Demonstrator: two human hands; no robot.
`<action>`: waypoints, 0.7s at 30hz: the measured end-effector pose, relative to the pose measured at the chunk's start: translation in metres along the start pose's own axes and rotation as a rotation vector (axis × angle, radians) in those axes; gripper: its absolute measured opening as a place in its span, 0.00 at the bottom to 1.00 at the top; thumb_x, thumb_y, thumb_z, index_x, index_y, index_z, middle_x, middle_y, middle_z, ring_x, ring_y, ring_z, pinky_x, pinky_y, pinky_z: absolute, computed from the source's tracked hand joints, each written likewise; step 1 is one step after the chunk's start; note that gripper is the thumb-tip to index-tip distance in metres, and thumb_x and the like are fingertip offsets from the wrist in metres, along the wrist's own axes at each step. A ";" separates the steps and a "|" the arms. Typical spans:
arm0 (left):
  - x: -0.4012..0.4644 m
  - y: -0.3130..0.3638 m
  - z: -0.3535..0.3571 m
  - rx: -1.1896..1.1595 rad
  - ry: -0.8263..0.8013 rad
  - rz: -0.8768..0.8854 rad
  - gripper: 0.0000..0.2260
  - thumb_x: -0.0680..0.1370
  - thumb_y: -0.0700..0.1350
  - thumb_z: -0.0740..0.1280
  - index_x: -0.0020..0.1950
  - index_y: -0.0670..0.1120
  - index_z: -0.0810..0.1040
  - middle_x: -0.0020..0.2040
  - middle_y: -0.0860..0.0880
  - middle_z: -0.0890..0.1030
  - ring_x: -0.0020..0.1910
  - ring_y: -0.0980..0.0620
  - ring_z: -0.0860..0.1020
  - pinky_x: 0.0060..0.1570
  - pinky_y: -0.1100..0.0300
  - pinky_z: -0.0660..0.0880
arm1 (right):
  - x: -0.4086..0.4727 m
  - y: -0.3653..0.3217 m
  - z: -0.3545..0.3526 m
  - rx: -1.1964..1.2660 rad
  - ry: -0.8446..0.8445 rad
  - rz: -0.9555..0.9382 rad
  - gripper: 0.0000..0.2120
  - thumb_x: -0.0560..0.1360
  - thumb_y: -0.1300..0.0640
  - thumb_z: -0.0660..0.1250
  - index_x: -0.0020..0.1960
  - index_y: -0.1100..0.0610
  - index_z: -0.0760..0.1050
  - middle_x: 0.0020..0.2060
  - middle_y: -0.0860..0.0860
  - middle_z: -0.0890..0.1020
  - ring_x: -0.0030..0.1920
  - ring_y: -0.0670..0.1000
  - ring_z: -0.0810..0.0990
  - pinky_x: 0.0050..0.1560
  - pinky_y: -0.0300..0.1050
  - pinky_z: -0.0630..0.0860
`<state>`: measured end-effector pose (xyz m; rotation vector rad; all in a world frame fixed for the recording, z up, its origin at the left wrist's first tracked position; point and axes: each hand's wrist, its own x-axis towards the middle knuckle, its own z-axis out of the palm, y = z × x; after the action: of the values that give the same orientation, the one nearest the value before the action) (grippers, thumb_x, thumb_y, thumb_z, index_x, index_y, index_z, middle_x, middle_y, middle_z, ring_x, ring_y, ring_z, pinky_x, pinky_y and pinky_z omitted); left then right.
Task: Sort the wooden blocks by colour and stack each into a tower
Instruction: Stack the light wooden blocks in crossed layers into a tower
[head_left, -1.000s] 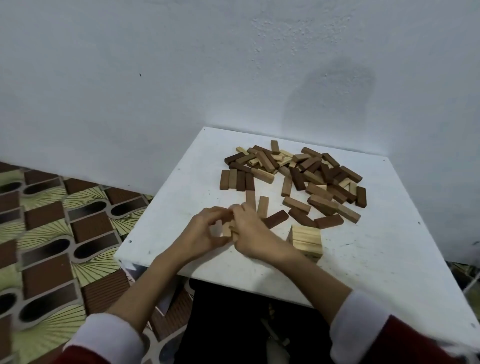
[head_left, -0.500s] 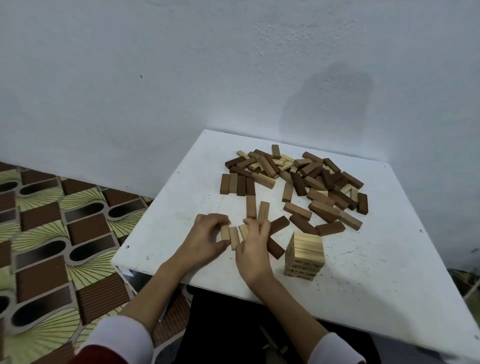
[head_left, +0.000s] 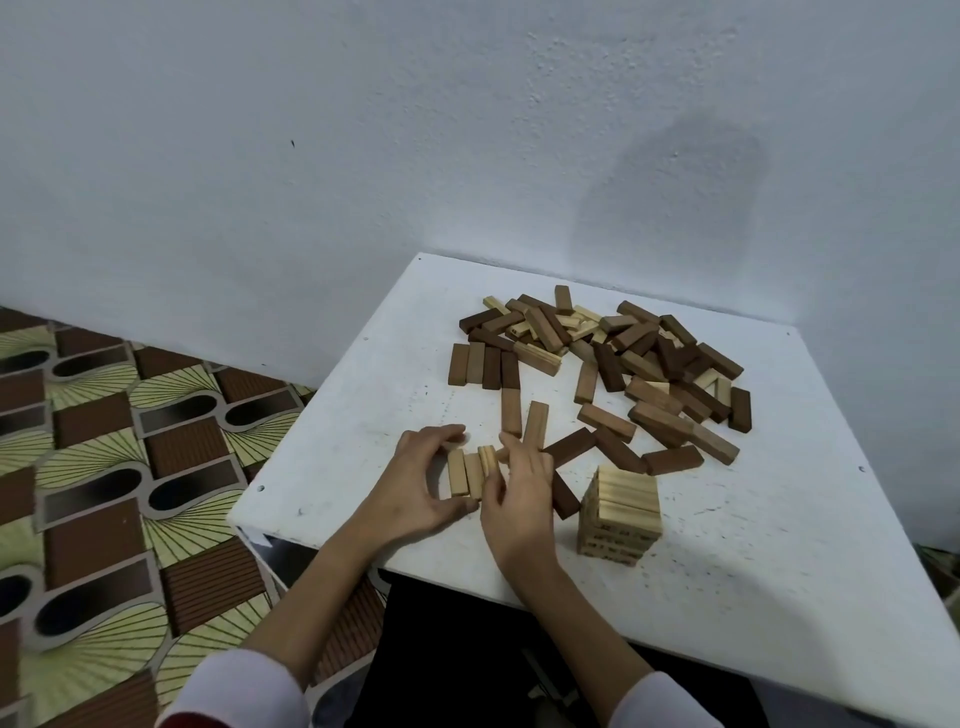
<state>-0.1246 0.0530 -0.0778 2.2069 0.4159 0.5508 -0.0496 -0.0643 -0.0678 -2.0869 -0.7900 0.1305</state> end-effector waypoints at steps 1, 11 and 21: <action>0.000 0.000 0.001 0.002 -0.003 0.004 0.34 0.63 0.49 0.77 0.67 0.47 0.70 0.58 0.56 0.74 0.58 0.67 0.66 0.53 0.79 0.61 | 0.000 0.001 -0.001 0.006 -0.015 0.008 0.19 0.77 0.66 0.57 0.68 0.59 0.67 0.60 0.52 0.72 0.63 0.52 0.69 0.66 0.48 0.67; 0.000 -0.005 0.004 0.018 0.005 0.023 0.32 0.66 0.45 0.76 0.68 0.48 0.71 0.56 0.58 0.78 0.57 0.63 0.66 0.53 0.78 0.62 | 0.000 0.008 -0.001 0.051 -0.197 -0.016 0.33 0.70 0.69 0.63 0.73 0.58 0.60 0.65 0.51 0.68 0.68 0.51 0.62 0.69 0.40 0.61; 0.001 -0.008 0.000 -0.050 -0.039 -0.026 0.33 0.65 0.43 0.75 0.69 0.49 0.69 0.56 0.58 0.78 0.55 0.63 0.69 0.52 0.76 0.65 | 0.003 0.016 0.002 0.096 -0.196 -0.007 0.30 0.66 0.70 0.63 0.68 0.60 0.65 0.59 0.51 0.70 0.63 0.50 0.65 0.64 0.50 0.68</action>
<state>-0.1248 0.0580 -0.0837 2.1582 0.4051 0.4983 -0.0403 -0.0677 -0.0806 -2.0006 -0.8899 0.3667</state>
